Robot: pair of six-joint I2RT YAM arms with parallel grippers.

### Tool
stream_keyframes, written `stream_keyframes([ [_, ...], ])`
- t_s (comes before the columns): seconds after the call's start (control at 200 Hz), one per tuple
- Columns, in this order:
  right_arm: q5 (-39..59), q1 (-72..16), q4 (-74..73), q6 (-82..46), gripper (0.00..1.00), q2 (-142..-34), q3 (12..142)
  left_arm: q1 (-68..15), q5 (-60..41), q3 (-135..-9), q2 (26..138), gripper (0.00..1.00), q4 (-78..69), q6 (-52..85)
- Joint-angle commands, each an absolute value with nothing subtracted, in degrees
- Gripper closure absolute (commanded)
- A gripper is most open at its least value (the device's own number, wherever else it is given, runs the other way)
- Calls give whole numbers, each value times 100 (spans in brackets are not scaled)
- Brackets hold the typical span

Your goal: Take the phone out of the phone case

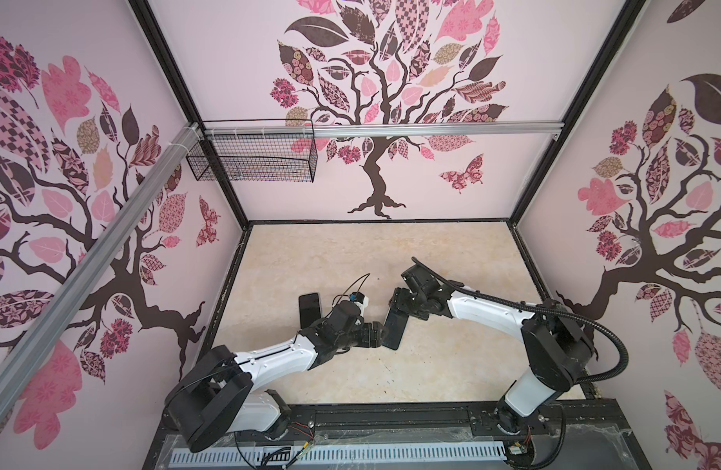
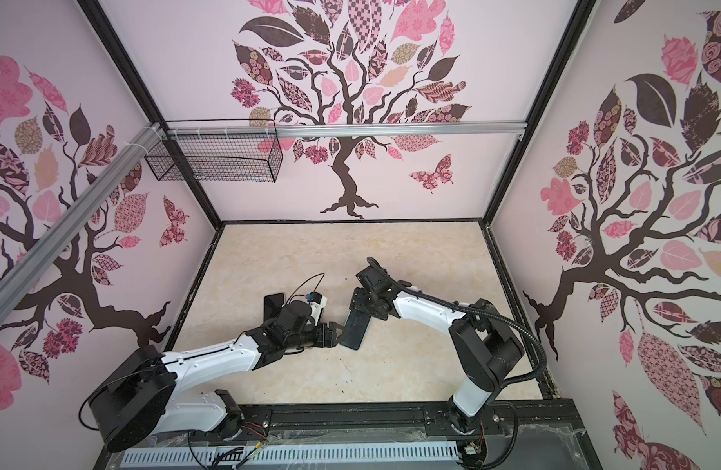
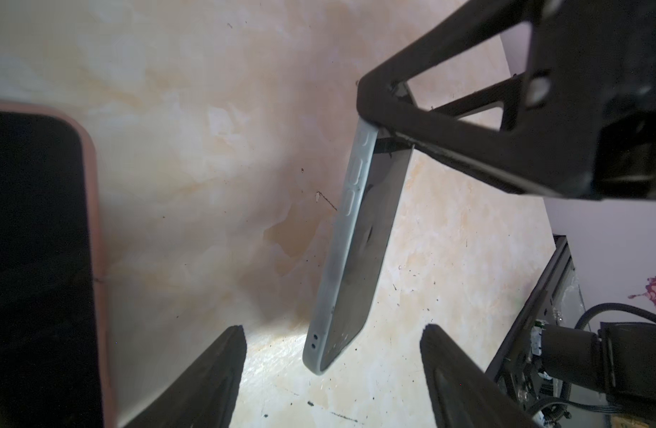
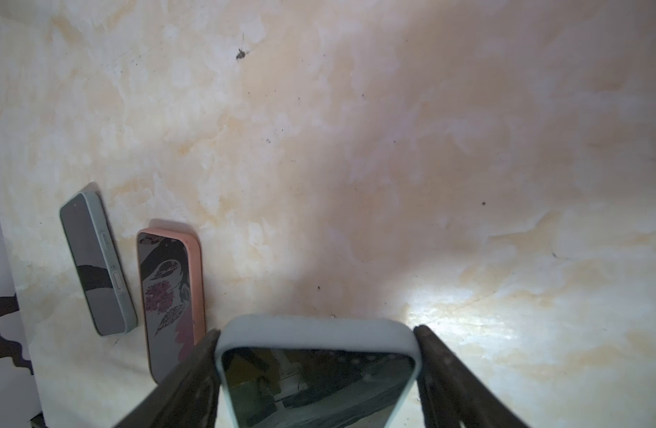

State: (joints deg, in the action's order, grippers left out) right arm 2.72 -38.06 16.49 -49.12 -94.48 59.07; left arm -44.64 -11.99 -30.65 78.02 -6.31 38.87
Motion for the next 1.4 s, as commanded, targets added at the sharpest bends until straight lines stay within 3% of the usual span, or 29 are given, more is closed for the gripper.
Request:
stream_keyframes([
  [0.0,666,-3701,1385,-4966,54,-9136,5845,-4485,-1528,-3059,8132,24,-1379,3909],
  [0.15,839,-3635,1229,-5035,54,-9071,5683,-4483,-1876,-2902,8572,31,-2091,4167],
  [0.34,1101,-3491,1089,-5214,54,-9010,5495,-4482,-2057,-2859,8710,51,-2398,4289],
  [0.995,1973,-3042,396,-6029,55,-8904,4934,-4562,-2239,-2620,9114,70,-2901,4474],
  [1.165,1944,-3024,411,-5985,54,-8802,4922,-4562,-2043,-2640,8934,88,-2669,4417],
  [1.225,1904,-3031,467,-5935,52,-8752,4956,-4564,-1998,-2696,8823,100,-2505,4380],
  [1.33,1825,-3024,539,-5837,44,-8595,5001,-4562,-1973,-2856,8537,100,-2110,4248],
  [1.395,1748,-3031,554,-5743,29,-8436,5009,-4562,-1937,-2969,8274,100,-1800,4182],
])
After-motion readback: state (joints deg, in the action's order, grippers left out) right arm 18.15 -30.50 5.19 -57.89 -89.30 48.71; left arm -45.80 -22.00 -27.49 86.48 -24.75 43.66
